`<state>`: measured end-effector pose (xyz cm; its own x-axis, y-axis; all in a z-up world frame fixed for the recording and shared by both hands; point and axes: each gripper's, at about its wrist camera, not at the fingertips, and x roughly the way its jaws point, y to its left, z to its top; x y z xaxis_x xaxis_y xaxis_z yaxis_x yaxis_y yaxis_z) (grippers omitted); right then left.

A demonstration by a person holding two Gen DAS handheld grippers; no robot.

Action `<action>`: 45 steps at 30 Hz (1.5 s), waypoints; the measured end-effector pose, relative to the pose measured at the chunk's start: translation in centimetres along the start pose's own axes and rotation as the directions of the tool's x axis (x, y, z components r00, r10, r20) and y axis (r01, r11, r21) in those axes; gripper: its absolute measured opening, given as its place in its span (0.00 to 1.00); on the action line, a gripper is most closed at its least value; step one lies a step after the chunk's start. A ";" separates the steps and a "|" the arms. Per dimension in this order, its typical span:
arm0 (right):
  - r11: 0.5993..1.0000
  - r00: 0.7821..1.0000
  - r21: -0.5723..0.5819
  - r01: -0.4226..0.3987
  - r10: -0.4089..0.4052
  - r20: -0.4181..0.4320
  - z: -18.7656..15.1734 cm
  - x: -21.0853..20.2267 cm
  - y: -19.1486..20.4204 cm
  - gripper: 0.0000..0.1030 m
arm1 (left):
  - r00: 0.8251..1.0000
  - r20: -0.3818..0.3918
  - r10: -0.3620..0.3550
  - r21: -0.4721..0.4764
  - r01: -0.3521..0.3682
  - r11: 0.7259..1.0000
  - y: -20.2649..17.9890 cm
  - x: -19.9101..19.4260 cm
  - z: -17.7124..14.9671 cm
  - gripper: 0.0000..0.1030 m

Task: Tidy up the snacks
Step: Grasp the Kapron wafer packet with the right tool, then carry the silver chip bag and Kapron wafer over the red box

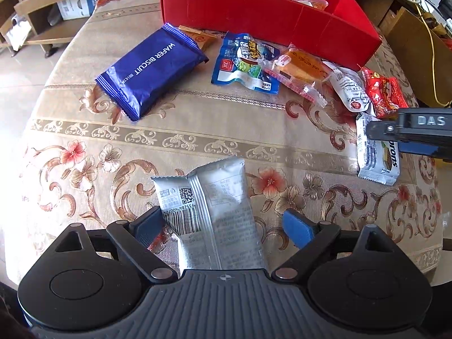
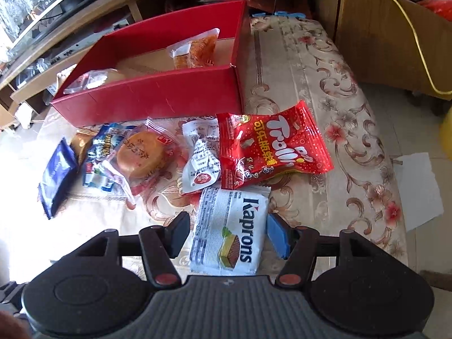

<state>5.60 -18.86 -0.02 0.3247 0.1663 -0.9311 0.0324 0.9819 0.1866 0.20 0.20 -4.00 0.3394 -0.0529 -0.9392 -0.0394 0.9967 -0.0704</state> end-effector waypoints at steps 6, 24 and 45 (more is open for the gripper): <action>0.997 0.999 -0.068 0.041 -0.041 -0.013 -0.3 1.3 1.0 0.58 | 1.000 0.000 0.013 0.046 -0.013 0.999 -0.8 0.4 0.2 0.93; 0.974 0.999 -0.227 0.022 -0.014 0.038 -2.0 -1.4 3.1 0.52 | 0.999 0.044 0.015 0.136 -0.021 0.991 -1.2 -0.9 -0.7 0.59; 0.974 0.997 -0.225 -0.016 0.034 0.074 -1.6 -2.7 3.4 0.52 | 0.993 0.109 -0.045 0.105 0.034 0.994 -0.7 -2.3 1.3 0.54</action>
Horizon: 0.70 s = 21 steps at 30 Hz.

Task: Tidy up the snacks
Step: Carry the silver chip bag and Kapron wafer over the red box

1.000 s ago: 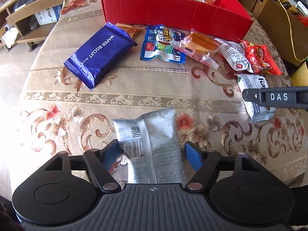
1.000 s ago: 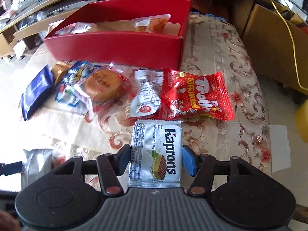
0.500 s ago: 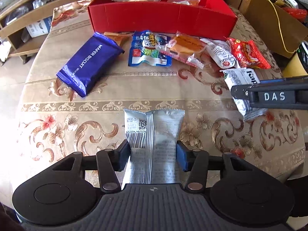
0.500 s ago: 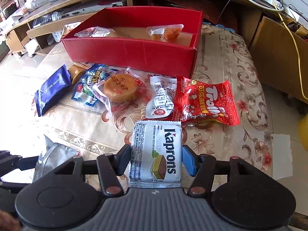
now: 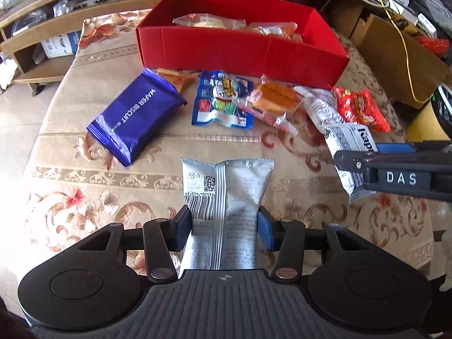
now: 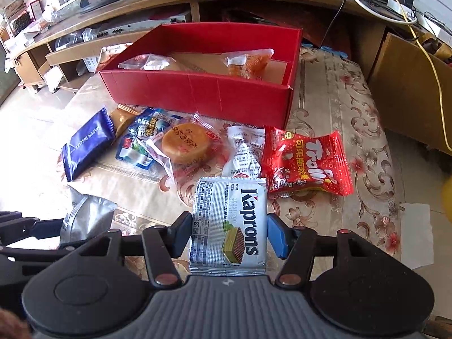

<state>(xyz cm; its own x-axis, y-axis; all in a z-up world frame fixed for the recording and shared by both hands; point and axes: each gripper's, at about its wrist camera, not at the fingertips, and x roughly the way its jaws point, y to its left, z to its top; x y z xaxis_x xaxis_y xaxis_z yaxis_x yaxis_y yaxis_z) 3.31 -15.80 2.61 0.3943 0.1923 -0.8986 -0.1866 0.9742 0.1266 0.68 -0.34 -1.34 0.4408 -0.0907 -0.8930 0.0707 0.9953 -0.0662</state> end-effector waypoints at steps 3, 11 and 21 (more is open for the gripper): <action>1.000 1.000 -0.003 -0.001 0.001 0.009 0.1 -0.2 0.0 0.52 | 1.000 0.016 -0.004 -0.003 0.004 1.000 0.0 -0.3 0.5 0.54; 1.000 0.999 0.009 -0.010 0.009 0.034 0.7 -0.8 -0.2 0.52 | 0.998 0.051 -0.024 -0.022 0.025 0.999 0.4 -1.1 1.7 0.54; 0.999 0.998 0.030 -0.018 0.016 0.060 1.8 -1.2 -0.7 0.52 | 0.996 0.082 -0.041 -0.024 0.044 0.999 0.2 -1.5 3.5 0.54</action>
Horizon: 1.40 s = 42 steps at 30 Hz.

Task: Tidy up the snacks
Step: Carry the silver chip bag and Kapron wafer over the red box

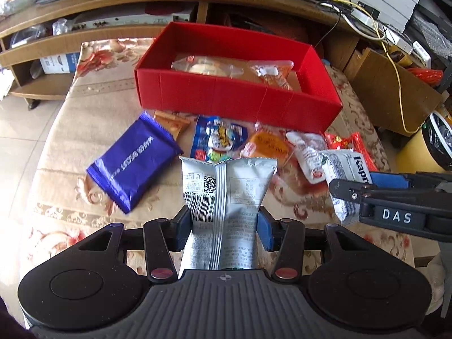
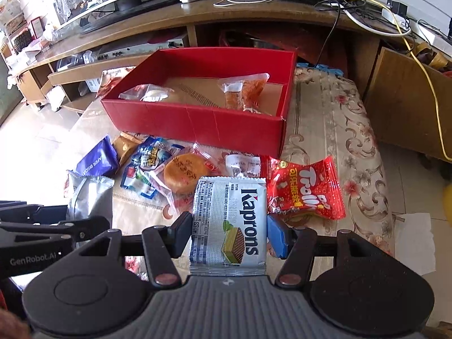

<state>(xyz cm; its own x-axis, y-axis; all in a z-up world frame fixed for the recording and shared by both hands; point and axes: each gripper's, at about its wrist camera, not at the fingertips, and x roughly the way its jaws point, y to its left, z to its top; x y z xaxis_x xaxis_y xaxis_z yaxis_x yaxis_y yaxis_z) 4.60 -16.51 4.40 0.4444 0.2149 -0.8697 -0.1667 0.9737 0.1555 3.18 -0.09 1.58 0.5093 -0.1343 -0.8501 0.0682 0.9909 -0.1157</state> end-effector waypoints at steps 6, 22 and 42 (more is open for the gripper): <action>1.000 1.000 0.004 0.001 -0.001 0.009 1.0 0.2 -0.1 0.52 | 1.000 0.021 -0.007 0.010 0.006 1.000 -0.4 0.2 1.7 0.54; 0.999 0.998 0.044 -0.023 0.020 0.066 6.0 0.7 -0.7 0.52 | 0.995 0.098 -0.025 0.014 0.024 1.000 -1.8 0.6 7.8 0.54; 0.995 0.997 0.100 -0.006 -0.002 0.078 14.1 6.3 -3.2 0.52 | 0.992 0.124 0.002 0.006 -0.002 1.000 -1.5 5.6 16.3 0.54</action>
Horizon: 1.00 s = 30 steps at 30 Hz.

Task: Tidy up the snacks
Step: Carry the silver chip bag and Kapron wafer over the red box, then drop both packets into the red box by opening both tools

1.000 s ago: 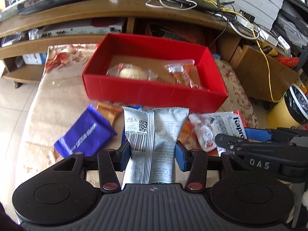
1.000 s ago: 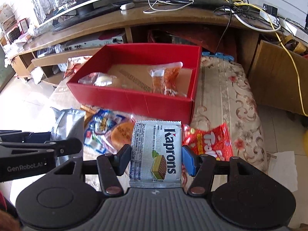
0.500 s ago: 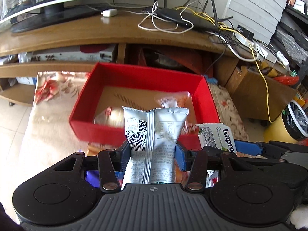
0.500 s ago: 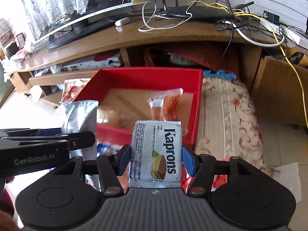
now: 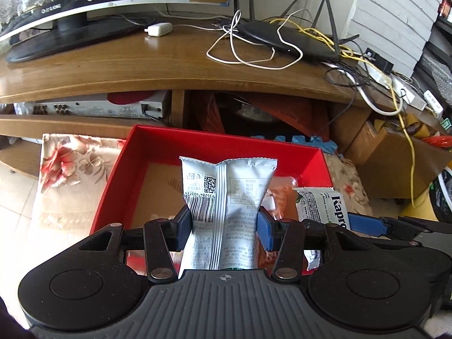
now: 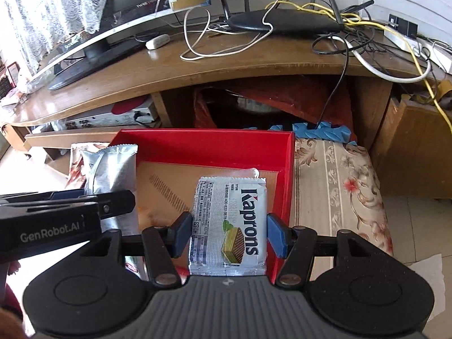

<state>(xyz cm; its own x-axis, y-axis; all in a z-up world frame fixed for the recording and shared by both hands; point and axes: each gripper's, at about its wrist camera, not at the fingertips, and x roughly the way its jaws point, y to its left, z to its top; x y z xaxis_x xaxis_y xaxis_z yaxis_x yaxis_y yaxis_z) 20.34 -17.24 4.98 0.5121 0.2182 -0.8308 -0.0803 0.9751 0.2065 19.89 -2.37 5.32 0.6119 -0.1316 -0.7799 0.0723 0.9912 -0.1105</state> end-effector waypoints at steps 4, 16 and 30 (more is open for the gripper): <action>1.000 1.000 0.014 -0.001 0.001 -0.019 0.7 1.9 -0.5 0.52 | 1.000 -0.014 0.009 -0.002 -0.009 1.000 0.3 1.8 0.7 0.53; 1.000 0.999 0.007 0.014 -0.014 -0.052 1.4 6.5 -0.4 0.52 | 0.997 -0.061 0.044 -0.031 -0.046 0.998 1.5 6.2 1.2 0.51; 1.000 0.999 -0.010 0.006 -0.006 -0.032 2.1 7.3 0.0 0.53 | 0.995 -0.073 0.070 -0.055 -0.074 0.996 2.4 7.3 1.3 0.59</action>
<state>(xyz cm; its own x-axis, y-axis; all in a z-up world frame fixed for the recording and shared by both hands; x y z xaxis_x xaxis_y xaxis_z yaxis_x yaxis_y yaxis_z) 25.83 -15.74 -0.01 0.4853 0.2131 -0.8480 -0.0859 0.9768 0.1963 25.57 -0.95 0.19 0.5565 -0.0622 -0.8285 -0.0171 0.9961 -0.0863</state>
